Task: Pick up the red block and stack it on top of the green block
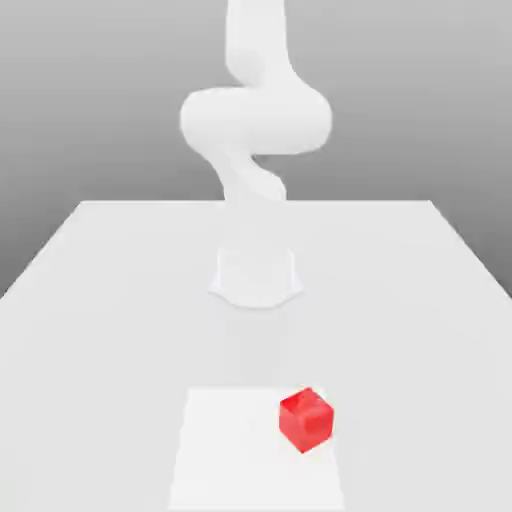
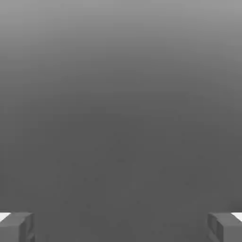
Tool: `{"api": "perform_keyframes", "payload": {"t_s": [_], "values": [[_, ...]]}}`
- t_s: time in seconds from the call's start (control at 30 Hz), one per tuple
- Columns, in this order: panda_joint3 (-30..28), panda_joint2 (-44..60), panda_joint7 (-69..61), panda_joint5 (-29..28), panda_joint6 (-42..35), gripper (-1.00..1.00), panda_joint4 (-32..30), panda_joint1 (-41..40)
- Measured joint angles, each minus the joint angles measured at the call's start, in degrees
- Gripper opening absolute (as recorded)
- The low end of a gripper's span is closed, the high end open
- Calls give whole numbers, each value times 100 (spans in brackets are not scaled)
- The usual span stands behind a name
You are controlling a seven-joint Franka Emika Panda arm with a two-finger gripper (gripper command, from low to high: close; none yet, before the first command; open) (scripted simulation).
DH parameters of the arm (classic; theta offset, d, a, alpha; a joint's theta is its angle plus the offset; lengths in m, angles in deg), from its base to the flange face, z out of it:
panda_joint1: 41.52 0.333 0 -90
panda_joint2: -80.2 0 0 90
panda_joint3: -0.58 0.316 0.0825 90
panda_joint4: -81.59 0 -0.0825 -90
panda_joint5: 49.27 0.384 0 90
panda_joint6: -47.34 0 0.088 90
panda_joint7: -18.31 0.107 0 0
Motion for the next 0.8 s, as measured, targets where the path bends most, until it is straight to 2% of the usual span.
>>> {"api": "perform_keyframes", "payload": {"t_s": [0.37, 0.63, 0.8], "values": [[-64, 2355, -1151, -153, 1355, 0, -1270, 509], [9, 4015, -2160, 10, 2314, 0, -2171, 796], [19, 5051, -2316, 58, 3131, 0, -2180, 819]]}}
